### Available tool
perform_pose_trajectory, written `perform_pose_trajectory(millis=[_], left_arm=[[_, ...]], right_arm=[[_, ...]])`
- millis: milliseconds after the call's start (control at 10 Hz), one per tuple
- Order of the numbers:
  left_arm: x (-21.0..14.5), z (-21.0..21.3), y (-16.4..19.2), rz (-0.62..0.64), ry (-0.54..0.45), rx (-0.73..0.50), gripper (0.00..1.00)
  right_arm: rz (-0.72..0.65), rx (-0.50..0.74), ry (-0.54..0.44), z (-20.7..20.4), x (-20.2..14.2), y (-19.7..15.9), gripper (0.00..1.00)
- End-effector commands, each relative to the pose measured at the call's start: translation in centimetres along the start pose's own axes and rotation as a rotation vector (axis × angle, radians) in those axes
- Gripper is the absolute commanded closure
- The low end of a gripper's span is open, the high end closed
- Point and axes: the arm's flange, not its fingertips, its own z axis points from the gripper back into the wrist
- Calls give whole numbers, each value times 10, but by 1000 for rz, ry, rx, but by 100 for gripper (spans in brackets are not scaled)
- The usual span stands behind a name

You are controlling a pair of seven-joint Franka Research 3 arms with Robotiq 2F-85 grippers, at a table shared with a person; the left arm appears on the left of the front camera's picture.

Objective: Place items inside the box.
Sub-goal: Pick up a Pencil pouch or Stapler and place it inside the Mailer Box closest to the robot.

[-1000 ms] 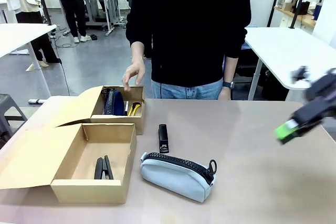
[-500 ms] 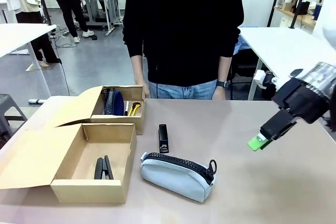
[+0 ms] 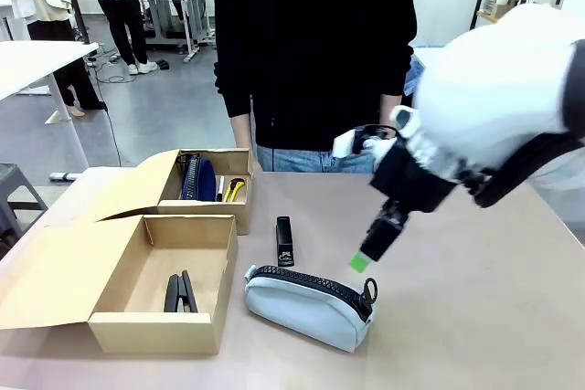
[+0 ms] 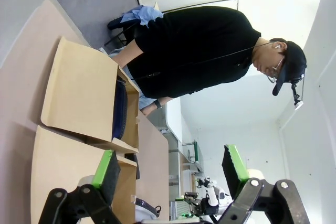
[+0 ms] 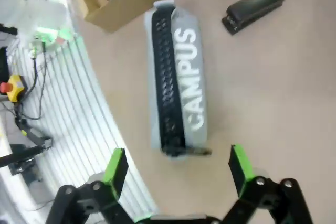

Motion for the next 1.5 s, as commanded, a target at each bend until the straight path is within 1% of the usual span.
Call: perform_pose_trajectory(millis=[0, 100, 200, 300, 500, 600, 700, 800, 900, 1000, 1100, 1200, 1300, 1400], left_arm=[[0, 0, 0, -17, -14, -32, 0], [0, 0, 0, -17, -14, -32, 0], [0, 0, 0, -17, -14, -32, 0], [0, 0, 0, -17, -14, -32, 0], [0, 0, 0, -17, -14, -32, 0], [0, 0, 0, -17, -14, -32, 0], [0, 0, 0, -17, -14, -32, 0], [0, 0, 0, -17, -14, -32, 0], [0, 0, 0, -17, -14, -32, 0], [0, 0, 0, -17, -14, -32, 0], [0, 0, 0, -17, -14, -32, 0], [0, 0, 0, -17, -14, -32, 0], [0, 0, 0, -17, -14, -32, 0], [0, 0, 0, -17, -14, -32, 0]], right_arm=[[-10, -38, 81, -28, 30, -18, 0], [22, -47, 146, -36, 44, -7, 0], [41, -89, 171, -33, 56, 4, 0], [86, -131, 210, -39, 70, 18, 0], [103, -182, 295, -65, 94, 34, 0], [117, -165, 319, -75, 99, 39, 0], [131, -143, 328, -79, 100, 43, 0], [132, -108, 314, -81, 99, 47, 0], [147, -87, 328, -83, 98, 49, 0], [149, -89, 330, -86, 99, 50, 0], [146, -116, 348, -90, 100, 51, 0], [145, -144, 364, -97, 100, 50, 0], [154, -135, 366, -109, 96, 46, 0], [145, -84, 381, -125, 90, 42, 0]])
